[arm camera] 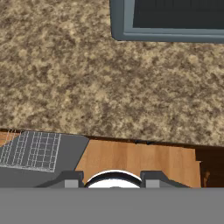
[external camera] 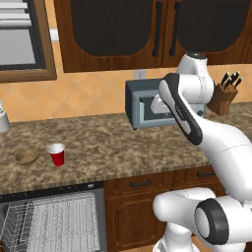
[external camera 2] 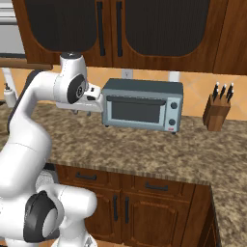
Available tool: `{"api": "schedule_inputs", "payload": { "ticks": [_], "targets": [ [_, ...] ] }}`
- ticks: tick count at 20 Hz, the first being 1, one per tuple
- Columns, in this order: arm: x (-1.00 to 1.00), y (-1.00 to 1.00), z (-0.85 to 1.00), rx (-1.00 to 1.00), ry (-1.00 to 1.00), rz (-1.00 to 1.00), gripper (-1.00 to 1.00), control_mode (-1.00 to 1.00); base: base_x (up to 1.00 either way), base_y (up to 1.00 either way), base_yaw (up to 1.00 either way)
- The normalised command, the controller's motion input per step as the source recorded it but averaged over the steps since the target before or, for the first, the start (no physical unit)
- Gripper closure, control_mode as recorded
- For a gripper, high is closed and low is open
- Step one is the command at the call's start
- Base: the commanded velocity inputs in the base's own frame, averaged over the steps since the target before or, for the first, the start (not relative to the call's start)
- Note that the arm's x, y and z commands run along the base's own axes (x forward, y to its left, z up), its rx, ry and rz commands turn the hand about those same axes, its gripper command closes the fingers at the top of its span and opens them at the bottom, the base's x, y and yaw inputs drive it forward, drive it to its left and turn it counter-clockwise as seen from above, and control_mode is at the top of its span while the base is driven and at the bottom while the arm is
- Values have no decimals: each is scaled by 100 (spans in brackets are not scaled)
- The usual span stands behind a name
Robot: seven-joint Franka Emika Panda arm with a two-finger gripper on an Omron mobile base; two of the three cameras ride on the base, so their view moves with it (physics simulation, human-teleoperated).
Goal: Pick up the cup and bowl from the counter, place them in the dishwasher, and close the dishwasher door.
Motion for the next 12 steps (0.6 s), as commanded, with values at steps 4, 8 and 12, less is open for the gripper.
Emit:
{"api": "schedule_inputs", "payload": {
  "ticks": [4,8,12],
  "targets": [
    [-10,11,-2,0,1,0,-100,-100,0,0,0],
    [-40,54,-25,0,0,6,-100,-100,0,0,0],
    [-30,52,-10,0,0,5,-100,-100,0,0,0]
  ]
}}
